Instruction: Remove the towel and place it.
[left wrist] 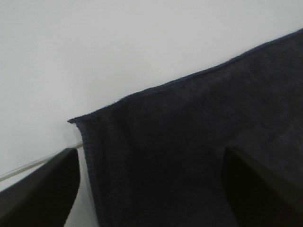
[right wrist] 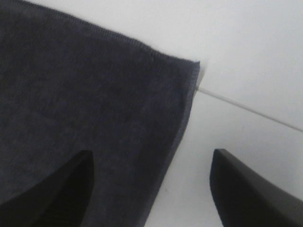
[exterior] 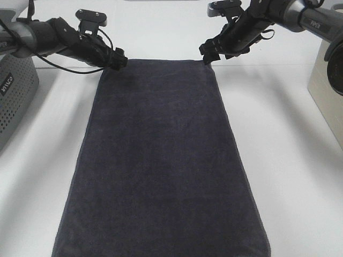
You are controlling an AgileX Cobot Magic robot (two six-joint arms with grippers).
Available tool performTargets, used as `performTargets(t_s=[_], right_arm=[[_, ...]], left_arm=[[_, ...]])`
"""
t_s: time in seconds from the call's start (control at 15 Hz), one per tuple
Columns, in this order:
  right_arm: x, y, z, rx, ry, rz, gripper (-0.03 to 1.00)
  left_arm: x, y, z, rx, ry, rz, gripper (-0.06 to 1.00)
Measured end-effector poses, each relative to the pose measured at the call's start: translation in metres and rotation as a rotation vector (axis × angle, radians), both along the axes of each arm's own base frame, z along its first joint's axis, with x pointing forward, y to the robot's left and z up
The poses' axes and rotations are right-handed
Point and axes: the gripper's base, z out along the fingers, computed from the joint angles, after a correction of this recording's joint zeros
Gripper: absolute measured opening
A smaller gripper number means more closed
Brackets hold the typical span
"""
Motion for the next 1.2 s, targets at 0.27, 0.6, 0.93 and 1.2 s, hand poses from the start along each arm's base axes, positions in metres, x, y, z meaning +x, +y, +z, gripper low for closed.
performTargets(t_s=[0.27, 0.6, 0.93, 1.2], right_arm=[[-0.026, -0.004, 0.050, 0.005, 0.165, -0.036, 0.71], [-0.065, -0.025, 0.158, 0.003, 0.128, -0.217, 0.82], [-0.093, -0.061, 0.229, 0.082, 0.001, -0.313, 0.81], [-0.113, -0.063, 0.257, 0.100, -0.044, -0.311, 0.81]], left_arm=[[-0.025, -0.003, 0.069, -0.012, 0.160, -0.067, 0.77], [-0.080, 0.027, 0.189, 0.039, 0.282, 0.112, 0.77], [-0.116, 0.148, 0.260, -0.012, 0.226, 0.426, 0.77], [-0.134, 0.192, 0.261, 0.023, 0.311, 0.482, 0.77]])
